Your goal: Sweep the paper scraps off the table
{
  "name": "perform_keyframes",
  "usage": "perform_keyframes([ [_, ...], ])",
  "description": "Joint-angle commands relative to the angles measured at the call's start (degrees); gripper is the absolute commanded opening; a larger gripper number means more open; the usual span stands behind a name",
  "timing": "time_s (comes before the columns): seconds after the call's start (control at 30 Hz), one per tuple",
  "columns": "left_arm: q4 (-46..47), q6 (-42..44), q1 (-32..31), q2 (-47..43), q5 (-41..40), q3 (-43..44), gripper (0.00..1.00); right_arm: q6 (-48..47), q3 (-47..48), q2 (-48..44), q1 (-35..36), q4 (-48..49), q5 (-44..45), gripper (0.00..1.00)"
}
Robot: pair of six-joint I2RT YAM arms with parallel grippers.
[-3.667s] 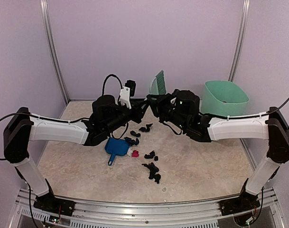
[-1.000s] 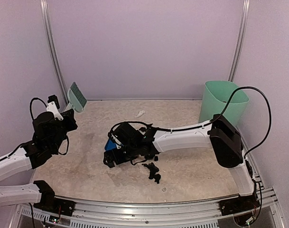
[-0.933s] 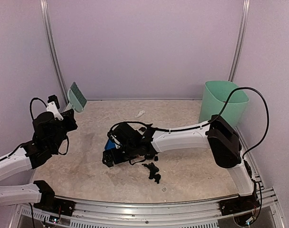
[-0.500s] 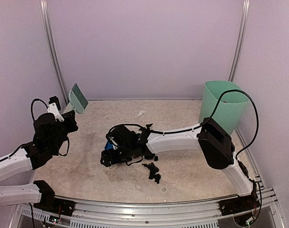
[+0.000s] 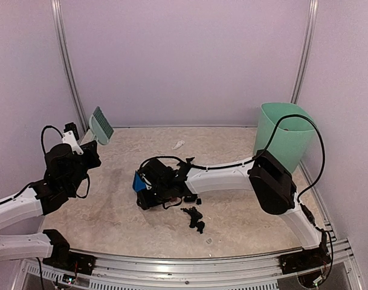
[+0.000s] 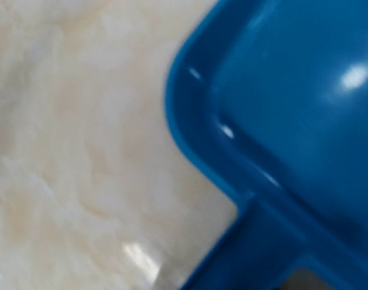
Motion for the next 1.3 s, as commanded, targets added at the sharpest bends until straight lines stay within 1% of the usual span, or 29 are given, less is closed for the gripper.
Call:
perform_keyframes([
  [0.0,2.6,0.33,0.45,0.79,-0.21,-0.26,0.0,-6.52,-5.35,-5.08,-0.7,-3.71,0.16,0.51],
  [0.07,2.62,0.34,0.41,0.93,-0.44,-0.26,0.0,-9.41,-7.92,-7.12,-0.66,-4.61,1.32,0.47],
  [0.13,2.69,0.41,0.45,1.04,-0.45,-0.24,0.0,-11.89,-10.08,-9.14,-0.66,-5.85,3.71,0.46],
  [0.27,2.7,0.62,0.43,1.11,-0.85,-0.01,0.0,-14.51,-13.98,-13.13,-0.91,-8.39,11.12,0.52],
  [0.33,2.69,0.61,0.45,1.18,-0.94,-0.06,0.0,-15.34,-16.29,-15.45,-1.29,-7.57,12.13,0.55],
  [0.37,2.69,0.6,0.45,1.21,-0.92,-0.08,0.0,-16.22,-17.54,-16.64,-1.42,-6.46,11.16,0.58],
  [0.5,2.69,0.69,0.45,1.56,-0.99,0.15,0.0,-20.75,-22.19,-19.82,-1.45,1.2,4.27,0.69],
  [0.53,2.62,0.68,0.53,1.63,-0.95,0.14,0.0,-21.75,-23.06,-20.11,-1.41,3.03,3.2,0.7],
  [0.6,2.6,0.6,0.52,1.74,-0.93,0.14,0.0,-22.92,-24.5,-20.15,-1.52,6.97,3.72,0.71],
  [0.7,2.6,0.52,0.53,1.79,-0.98,0.01,0.0,-23.62,-27.91,-19.56,-1.45,15.16,7.05,0.7],
  [0.77,2.62,0.6,0.54,1.9,-1.08,0.15,0.0,-24.33,-31.03,-18.77,-1.41,24.0,8.78,0.7],
  [0.83,2.62,0.6,0.54,2.05,-1.29,0.11,0.0,-25.15,-33.18,-17.87,-1.36,29.98,10.4,0.69],
  [1.0,2.77,0.69,0.54,2.18,-1.52,0.04,0.0,-28.25,-37.85,-16.92,-0.82,42.35,12.34,0.65],
  [1.13,3.12,0.93,0.53,2.75,-1.61,0.13,0.0,-29.78,-38.6,-15.69,0.19,46.27,12.22,0.61],
  [1.27,3.37,1.0,0.53,3.43,-1.85,0.19,0.0,-28.88,-38.49,-14.63,1.23,48.17,12.24,0.61],
])
